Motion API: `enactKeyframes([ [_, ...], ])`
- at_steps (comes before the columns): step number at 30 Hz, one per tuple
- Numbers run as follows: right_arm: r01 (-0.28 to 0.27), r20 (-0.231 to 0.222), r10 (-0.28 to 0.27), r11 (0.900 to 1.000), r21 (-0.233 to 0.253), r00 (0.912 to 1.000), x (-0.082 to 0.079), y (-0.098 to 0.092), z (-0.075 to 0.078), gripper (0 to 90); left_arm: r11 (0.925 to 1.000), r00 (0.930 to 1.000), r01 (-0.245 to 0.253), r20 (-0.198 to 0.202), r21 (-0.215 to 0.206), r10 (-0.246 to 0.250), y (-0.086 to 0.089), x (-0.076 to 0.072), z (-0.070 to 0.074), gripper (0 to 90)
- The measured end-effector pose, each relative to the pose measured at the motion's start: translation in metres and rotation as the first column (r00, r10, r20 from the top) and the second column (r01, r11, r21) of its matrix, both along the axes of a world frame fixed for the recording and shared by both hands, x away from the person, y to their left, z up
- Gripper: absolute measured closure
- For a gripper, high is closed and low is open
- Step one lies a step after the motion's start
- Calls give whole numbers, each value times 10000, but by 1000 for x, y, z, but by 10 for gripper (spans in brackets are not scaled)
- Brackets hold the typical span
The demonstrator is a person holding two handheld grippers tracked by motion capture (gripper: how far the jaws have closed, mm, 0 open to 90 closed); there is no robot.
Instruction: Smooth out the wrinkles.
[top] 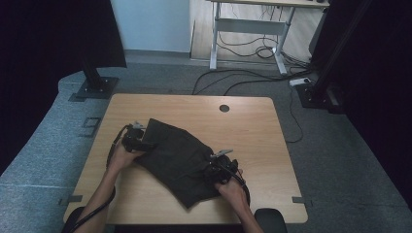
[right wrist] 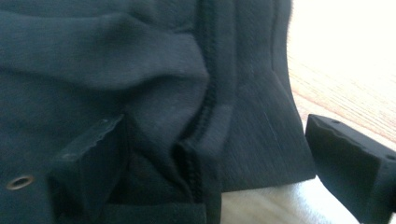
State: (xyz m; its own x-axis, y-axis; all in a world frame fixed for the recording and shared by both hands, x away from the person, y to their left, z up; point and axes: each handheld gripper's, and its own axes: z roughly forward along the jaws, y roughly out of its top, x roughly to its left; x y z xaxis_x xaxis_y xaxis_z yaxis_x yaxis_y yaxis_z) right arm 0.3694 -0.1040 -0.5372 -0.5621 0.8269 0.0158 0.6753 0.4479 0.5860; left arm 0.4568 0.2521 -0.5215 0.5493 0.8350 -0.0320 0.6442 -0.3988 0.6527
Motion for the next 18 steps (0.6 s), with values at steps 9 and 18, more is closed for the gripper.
enactKeyframes([
  [9, 1078, 560, -1041, 9917, -695, 9930, 54, -24, 2, 78, 9977, 9974, -609, 362, -303, 620, -11, -35, -5, 254],
  [18, 1744, 563, -1720, 9839, -402, 9835, 112, -47, 0, 78, 9980, 9934, -603, 991, 197, 581, -39, -27, -8, 216],
])
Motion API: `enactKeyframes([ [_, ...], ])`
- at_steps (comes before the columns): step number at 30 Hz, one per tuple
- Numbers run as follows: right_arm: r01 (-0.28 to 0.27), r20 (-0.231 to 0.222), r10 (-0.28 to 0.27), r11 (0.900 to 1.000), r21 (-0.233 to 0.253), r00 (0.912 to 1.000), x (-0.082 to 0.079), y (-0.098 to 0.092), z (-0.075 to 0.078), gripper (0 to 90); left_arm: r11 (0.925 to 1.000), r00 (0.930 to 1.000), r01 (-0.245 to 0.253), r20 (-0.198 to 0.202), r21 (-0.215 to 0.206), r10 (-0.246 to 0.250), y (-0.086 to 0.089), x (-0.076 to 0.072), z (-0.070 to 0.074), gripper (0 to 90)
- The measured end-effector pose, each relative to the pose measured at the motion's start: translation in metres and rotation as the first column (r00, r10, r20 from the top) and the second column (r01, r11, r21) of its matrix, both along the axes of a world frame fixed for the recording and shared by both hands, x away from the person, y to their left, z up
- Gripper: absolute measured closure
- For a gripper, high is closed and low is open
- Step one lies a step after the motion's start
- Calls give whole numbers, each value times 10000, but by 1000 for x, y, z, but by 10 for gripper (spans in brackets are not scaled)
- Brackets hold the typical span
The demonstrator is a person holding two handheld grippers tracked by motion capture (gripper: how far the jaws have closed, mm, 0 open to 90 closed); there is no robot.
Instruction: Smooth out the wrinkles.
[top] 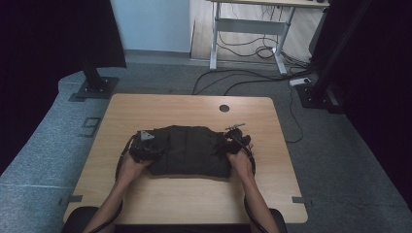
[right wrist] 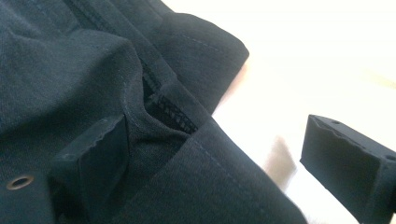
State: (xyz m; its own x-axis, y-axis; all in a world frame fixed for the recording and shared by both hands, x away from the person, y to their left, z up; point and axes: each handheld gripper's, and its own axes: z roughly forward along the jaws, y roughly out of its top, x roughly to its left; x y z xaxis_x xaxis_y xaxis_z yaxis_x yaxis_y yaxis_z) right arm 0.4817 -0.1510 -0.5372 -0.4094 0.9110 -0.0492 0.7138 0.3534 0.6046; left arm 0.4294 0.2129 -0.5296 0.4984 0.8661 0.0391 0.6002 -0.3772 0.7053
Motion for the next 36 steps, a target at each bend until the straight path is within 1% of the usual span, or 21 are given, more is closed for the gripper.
enactKeyframes([
  [1, 39, -3, -39, 9998, 190, 10000, 3, -3, -1, 79, 10000, 10000, -34, -17, -78, 34, 0, 2, -1, 215],
  [2, 39, -3, -39, 9998, 190, 10000, 3, -3, -1, 79, 9998, 10000, -63, -66, -182, 62, 1, 3, -1, 215],
  [5, -99, 69, 95, 9982, 586, 9999, 2, -6, -3, 113, 9995, 9999, -98, -65, -303, 96, 3, 2, 0, 210],
  [7, -391, 203, 379, 9974, 602, 9991, -1, -8, -1, 137, 9993, 9999, -124, 73, -354, 126, 5, 0, 4, 197],
  [8, -446, 429, 423, 9975, 542, 9982, -6, -7, 5, 143, 9990, 9998, -138, 103, -426, 143, 6, -1, 6, 168],
  [9, -446, 429, 423, 9975, 542, 9982, -6, -7, 5, 143, 9983, 9999, -119, 104, -575, 125, 8, -3, 10, 168],
  [12, -799, 651, 734, 9913, 1045, 9952, -17, -10, 19, 136, 9943, 9997, -13, 241, -1066, 39, 19, -13, 21, 149],
  [15, -927, 961, 804, 9871, 1308, 9921, -31, -17, 31, 136, 9850, 9989, -19, 450, -1727, 99, 34, -29, 29, 148],
  [16, -957, 1062, 818, 9865, 1329, 9910, -37, -21, 34, 135, 9834, 9986, -43, 519, -1815, 140, 39, -34, 30, 148],
  [18, -912, 1276, 747, 9875, 1287, 9890, -49, -29, 38, 135, 9861, 9984, -112, 521, -1658, 200, 49, -43, 31, 145],
  [20, -811, 1280, 639, 9877, 1336, 9897, -59, -37, 38, 135, 9898, 9984, -265, 451, -1400, 331, 59, -51, 28, 142],
  [21, -764, 1273, 591, 9877, 1362, 9901, -65, -42, 37, 134, 9906, 9985, -383, 329, -1312, 429, 65, -55, 24, 141],
  [23, -683, 1222, 513, 9879, 1392, 9912, -76, -50, 33, 134, 9919, 9984, -557, 18, -1144, 563, 72, -59, 18, 129],
  [25, -556, 1074, 411, 9892, 1358, 9934, -86, -58, 26, 132, 9938, 9972, -742, -193, -830, 729, 78, -64, 11, 105],
  [26, -531, 1013, 397, 9897, 1330, 9941, -91, -63, 21, 132, 9942, 9967, -784, -253, -741, 767, 79, -66, 9, 96],
  [28, -435, 855, 327, 9908, 1278, 9958, -99, -72, 12, 129, 9940, 9948, -892, -551, -631, 858, 82, -69, 3, 65],
  [30, -398, 753, 303, 9911, 1273, 9967, -104, -79, 4, 129, 9944, 9935, -886, -771, -582, 841, 82, -71, -2, 33],
  [33, -198, 563, 133, 9931, 1158, 9983, -107, -88, -8, 115, 9971, 9922, -763, -988, -36, 755, 80, -70, -10, 0],
  [34, -180, 629, 112, 9938, 1094, 9980, -107, -89, -11, 83, 9970, 9914, -762, -1054, 169, 775, 79, -69, -13, 0],
  [35, -122, 828, 38, 9949, 1003, 9966, -108, -90, -14, 48, 9971, 9923, -765, -972, 49, 766, 80, -68, -16, 0],
  [36, -43, 902, -53, 9944, 1059, 9959, -108, -91, -16, 22, 9971, 9928, -757, -930, 25, 756, 80, -68, -17, 0],
])
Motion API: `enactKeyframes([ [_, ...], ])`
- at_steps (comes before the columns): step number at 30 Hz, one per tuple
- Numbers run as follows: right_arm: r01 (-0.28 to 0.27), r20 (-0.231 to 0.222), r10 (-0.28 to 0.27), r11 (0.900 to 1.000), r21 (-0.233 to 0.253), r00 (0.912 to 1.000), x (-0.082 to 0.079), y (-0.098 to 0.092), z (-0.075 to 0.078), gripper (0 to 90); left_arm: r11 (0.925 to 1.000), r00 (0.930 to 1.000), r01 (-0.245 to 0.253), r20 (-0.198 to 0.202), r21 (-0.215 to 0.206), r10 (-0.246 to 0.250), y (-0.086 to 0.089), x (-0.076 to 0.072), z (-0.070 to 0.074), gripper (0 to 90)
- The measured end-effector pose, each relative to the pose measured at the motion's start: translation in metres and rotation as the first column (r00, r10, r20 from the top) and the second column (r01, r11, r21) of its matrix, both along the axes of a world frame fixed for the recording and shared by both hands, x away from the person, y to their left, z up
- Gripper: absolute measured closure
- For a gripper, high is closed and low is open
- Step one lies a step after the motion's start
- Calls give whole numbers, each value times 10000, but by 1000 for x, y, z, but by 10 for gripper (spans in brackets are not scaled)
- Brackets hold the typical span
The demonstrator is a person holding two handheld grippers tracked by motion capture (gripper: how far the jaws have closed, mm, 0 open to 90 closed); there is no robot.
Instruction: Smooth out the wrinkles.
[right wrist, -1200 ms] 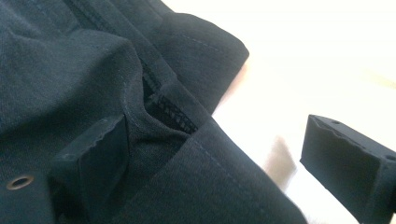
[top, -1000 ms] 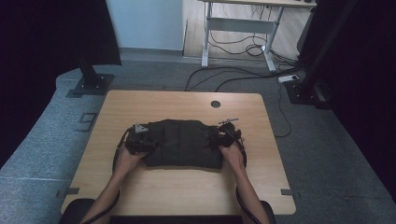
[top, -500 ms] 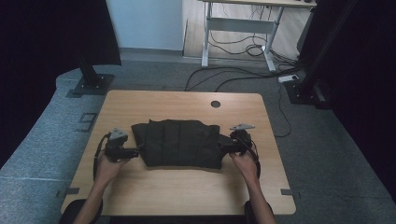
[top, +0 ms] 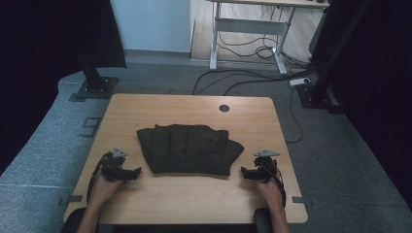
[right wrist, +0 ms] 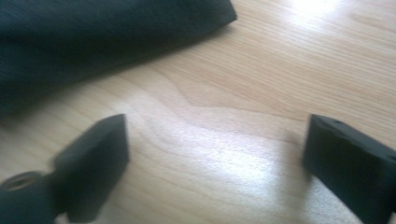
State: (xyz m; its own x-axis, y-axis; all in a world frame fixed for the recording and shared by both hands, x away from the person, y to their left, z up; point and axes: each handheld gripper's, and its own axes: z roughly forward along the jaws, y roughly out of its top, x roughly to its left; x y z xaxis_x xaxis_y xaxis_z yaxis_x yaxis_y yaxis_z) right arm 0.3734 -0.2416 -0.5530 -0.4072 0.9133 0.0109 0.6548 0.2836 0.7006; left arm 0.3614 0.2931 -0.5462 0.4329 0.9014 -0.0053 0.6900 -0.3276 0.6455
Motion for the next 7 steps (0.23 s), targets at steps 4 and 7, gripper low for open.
enactKeyframes([
  [4, 411, 174, -412, 9991, 52, 9990, 0, 3, -3, 0, 10000, 9999, -65, 130, -62, 66, 1, 0, -1, 0],
  [7, 526, 197, -527, 9986, 63, 9984, 0, 4, -4, 0, 10000, 9999, -66, 130, -63, 67, 1, 0, -1, 0],
])
